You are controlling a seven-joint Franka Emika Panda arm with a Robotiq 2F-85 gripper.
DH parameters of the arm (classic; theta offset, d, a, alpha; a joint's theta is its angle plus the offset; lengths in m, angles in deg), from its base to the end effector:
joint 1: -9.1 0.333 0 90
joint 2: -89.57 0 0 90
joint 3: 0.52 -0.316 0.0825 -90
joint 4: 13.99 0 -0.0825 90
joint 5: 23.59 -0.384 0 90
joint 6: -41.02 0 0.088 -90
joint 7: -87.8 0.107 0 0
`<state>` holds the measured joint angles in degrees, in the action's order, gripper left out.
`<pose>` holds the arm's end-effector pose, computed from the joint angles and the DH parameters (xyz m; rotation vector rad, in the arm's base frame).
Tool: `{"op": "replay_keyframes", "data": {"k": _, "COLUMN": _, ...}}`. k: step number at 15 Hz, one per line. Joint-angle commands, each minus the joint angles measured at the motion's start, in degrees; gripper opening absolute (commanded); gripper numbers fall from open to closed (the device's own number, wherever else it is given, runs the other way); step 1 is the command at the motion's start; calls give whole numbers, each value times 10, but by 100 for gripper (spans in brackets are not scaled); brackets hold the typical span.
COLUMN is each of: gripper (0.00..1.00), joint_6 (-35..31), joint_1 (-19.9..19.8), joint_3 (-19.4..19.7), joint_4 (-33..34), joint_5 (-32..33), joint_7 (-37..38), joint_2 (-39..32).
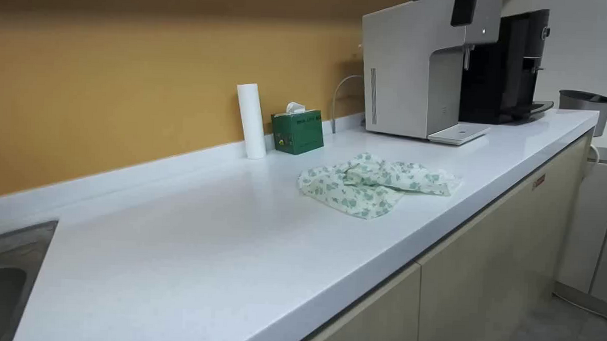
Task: Use the towel to wipe the counter.
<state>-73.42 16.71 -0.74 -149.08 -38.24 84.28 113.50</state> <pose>0.4237 0.0739 0.4937 -2.9012 -0.1426 -0.0703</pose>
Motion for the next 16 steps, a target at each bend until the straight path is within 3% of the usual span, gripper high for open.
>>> {"op": "replay_keyframes", "data": {"k": 1, "gripper": 100, "joint_6": 2, "joint_1": -8, "joint_3": -6, "joint_4": 1, "joint_5": -3, "joint_7": -2, "joint_2": -1}}
{"op": "replay_keyframes", "data": {"k": 16, "gripper": 100, "joint_6": -13, "joint_1": -12, "joint_3": -13, "joint_4": 0, "joint_5": 9, "joint_7": 8, "joint_2": -1}}
